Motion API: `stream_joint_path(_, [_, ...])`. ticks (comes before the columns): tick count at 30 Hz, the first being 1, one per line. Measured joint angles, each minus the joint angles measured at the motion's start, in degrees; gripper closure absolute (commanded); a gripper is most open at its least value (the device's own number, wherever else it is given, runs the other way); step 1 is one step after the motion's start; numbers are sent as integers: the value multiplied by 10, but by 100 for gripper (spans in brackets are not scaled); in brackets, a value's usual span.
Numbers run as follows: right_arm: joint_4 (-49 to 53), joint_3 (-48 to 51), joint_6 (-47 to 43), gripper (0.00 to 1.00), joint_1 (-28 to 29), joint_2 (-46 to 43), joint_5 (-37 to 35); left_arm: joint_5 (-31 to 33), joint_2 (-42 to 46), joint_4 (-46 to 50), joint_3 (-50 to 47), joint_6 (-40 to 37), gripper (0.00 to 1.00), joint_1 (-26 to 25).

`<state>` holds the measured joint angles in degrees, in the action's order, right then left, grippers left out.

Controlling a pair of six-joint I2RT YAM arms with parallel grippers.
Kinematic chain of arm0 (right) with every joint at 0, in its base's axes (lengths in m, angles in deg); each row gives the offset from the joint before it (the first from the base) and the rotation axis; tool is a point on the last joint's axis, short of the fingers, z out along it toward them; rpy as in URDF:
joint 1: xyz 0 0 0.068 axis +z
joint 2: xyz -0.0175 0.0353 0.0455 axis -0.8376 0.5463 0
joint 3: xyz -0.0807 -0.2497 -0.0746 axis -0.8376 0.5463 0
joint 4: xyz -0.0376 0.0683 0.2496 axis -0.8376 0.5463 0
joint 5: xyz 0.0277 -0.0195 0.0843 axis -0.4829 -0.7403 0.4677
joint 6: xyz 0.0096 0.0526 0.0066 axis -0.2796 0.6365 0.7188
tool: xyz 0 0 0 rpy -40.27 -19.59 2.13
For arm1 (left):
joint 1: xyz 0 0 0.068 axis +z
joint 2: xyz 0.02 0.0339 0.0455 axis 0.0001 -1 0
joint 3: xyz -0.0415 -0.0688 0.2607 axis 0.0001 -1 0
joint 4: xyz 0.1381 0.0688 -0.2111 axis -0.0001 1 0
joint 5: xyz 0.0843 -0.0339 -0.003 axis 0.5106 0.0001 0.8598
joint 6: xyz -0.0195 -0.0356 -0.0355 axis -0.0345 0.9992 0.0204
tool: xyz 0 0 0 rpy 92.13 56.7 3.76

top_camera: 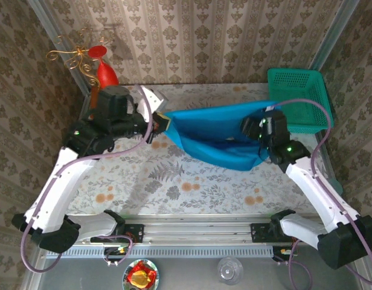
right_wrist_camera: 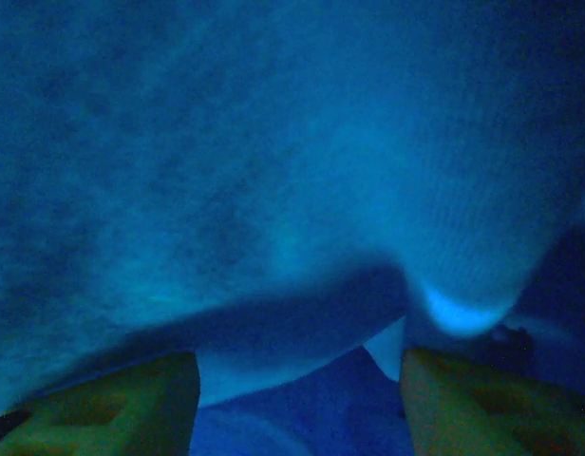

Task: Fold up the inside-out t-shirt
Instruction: Turn the T-shirt inside out at the center of the table.

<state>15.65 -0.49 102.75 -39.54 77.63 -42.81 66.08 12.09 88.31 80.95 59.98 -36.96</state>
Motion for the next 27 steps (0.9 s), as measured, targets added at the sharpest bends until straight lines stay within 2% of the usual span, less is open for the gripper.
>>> stream_joint_path(3, [24, 49, 29, 42, 42, 4, 16, -19, -3, -18, -51, 24, 100, -3])
stream_joint_path(6, [30, 68, 49, 42, 91, 22, 29, -32, -6, -30, -63, 39, 100, -6])
stream_joint_path(11, [5, 67, 76, 32, 141, 102, 48, -46, -6, -56, -56, 44, 100, -9])
stream_joint_path(15, [-4, 50, 88, 19, 155, 192, 58, -57, -6, -71, -47, 45, 100, -10])
stream_joint_path(16, [-5, 39, 92, 13, 156, 217, 61, -56, -4, -76, -47, 45, 100, -9])
stream_joint_path(17, [-5, 26, 94, 0, 157, 240, 62, -56, -2, -80, -47, 47, 100, -9])
stream_joint_path(22, [14, -49, 82, 0, 164, 341, 57, -45, 11, -82, -47, 52, 100, -9])
stream_joint_path(24, [24, -78, 71, 4, 168, 379, 42, -37, 17, -82, -47, 54, 100, -9])
stream_joint_path(25, [31, -89, 64, 8, 171, 395, 33, -29, 19, -82, -47, 54, 100, -9])
stream_joint_path(27, [44, -102, 55, 25, 174, 420, 17, -14, 24, -83, -47, 56, 100, -9])
